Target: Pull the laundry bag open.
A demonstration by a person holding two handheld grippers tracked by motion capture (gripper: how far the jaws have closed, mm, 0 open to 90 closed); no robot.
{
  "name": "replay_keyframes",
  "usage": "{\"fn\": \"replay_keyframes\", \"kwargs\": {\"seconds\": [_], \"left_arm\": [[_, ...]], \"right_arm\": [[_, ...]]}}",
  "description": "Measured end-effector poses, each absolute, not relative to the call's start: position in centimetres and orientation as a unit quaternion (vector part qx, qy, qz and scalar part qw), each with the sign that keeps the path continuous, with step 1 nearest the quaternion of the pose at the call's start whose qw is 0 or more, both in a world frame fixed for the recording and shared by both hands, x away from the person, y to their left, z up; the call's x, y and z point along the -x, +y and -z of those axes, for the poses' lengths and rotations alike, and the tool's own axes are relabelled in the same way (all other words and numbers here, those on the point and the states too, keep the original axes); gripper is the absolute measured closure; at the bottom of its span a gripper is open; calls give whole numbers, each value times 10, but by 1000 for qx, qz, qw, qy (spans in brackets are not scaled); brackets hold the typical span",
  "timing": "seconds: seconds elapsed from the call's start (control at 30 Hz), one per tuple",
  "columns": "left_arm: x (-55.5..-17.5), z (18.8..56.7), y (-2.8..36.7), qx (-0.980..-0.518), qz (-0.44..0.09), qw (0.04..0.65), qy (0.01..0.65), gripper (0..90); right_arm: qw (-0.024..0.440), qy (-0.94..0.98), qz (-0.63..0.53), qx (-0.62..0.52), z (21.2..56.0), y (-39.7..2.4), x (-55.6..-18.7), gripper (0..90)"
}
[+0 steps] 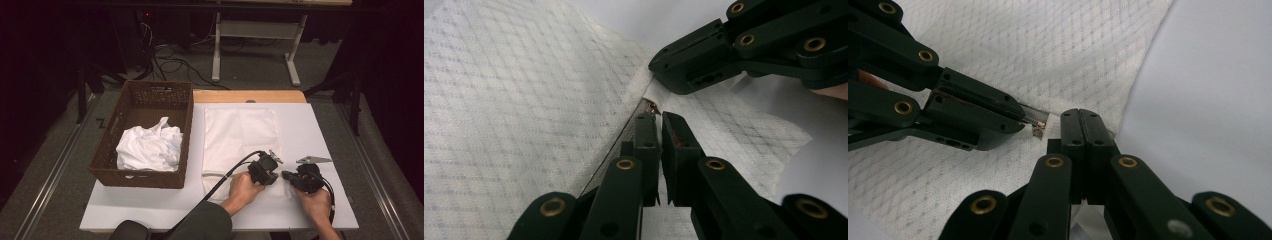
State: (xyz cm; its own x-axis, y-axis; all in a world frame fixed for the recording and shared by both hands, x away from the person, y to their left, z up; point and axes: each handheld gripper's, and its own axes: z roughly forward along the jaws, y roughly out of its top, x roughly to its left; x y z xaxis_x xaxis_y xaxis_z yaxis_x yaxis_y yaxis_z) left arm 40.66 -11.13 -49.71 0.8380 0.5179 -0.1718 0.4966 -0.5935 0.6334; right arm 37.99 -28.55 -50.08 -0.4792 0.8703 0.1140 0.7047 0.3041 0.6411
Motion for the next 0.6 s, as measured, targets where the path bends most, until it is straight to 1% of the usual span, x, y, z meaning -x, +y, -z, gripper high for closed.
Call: {"fn": "replay_keyframes", "kwargs": {"seconds": [0.17,0.4,0.5,0.53,0.57,0.6], "left_arm": [[-406,497,-113,-891,-15,354,284,845],[-407,498,-118,-891,-14,354,285,808],[-407,498,-119,-891,-18,350,288,820],[-408,498,-119,-891,-20,349,289,848],[-409,498,-118,-891,-20,349,291,848],[-411,498,-117,-889,-13,349,296,853]], "right_arm": [[129,797,-322,-494,501,-285,-380,900],[130,798,-321,-493,501,-285,-380,900],[130,798,-321,-493,501,-285,-380,900],[131,797,-320,-495,501,-285,-379,900],[131,797,-320,-495,501,-285,-379,900],[139,800,-316,-490,500,-283,-378,900]]}}
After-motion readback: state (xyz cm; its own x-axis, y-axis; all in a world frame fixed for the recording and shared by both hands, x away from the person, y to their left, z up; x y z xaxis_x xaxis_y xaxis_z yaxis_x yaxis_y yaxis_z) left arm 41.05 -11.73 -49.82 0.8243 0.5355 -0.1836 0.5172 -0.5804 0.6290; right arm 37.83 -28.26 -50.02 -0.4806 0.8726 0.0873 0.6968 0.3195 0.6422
